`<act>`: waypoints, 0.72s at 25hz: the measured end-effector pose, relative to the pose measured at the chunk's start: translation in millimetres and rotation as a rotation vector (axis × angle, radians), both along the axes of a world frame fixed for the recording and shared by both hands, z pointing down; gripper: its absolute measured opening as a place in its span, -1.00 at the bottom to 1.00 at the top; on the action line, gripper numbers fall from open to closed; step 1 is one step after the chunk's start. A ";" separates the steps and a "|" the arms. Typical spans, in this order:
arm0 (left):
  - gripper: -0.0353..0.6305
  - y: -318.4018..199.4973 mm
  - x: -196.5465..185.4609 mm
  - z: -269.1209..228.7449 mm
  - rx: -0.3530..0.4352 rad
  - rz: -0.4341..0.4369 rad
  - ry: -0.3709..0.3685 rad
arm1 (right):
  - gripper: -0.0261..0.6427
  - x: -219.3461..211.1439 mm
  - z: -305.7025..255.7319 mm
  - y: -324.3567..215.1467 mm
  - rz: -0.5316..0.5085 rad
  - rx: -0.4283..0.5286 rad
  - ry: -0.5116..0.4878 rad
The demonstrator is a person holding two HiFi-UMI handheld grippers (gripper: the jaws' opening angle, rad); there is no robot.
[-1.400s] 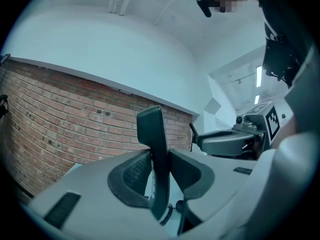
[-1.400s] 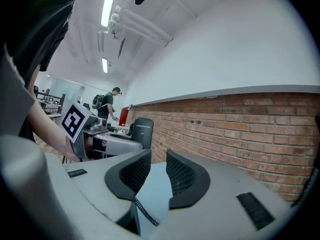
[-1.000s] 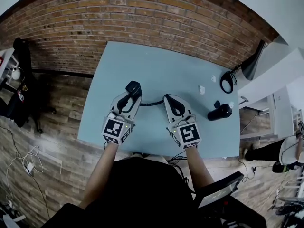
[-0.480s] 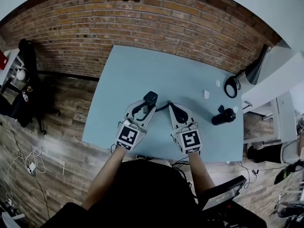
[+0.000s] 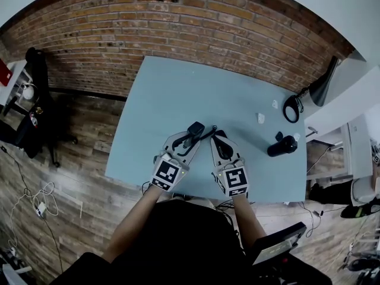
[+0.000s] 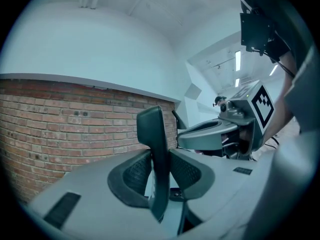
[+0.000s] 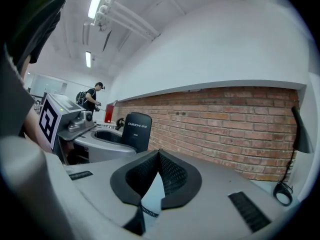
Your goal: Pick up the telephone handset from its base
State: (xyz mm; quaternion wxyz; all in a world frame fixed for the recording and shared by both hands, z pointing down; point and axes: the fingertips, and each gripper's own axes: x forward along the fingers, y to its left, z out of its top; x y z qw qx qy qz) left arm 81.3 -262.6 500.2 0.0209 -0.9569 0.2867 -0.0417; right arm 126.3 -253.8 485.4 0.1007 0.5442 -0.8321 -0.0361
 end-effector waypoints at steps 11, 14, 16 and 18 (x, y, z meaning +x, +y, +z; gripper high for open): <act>-0.53 -1.1 -6.4 0.4 -0.012 -0.021 -0.012 | -0.88 -11.4 4.0 2.2 -0.031 -0.007 0.026; -0.53 1.4 -7.4 1.3 -0.014 -0.024 -0.014 | -0.88 -11.3 3.6 3.8 -0.032 -0.004 0.024; -0.53 3.4 -7.9 2.4 -0.015 -0.024 -0.017 | -0.88 -11.5 4.3 5.6 -0.032 -0.008 0.024; -0.53 4.5 -7.7 3.5 -0.017 -0.026 -0.019 | -0.88 -11.7 5.6 7.2 -0.033 -0.011 0.025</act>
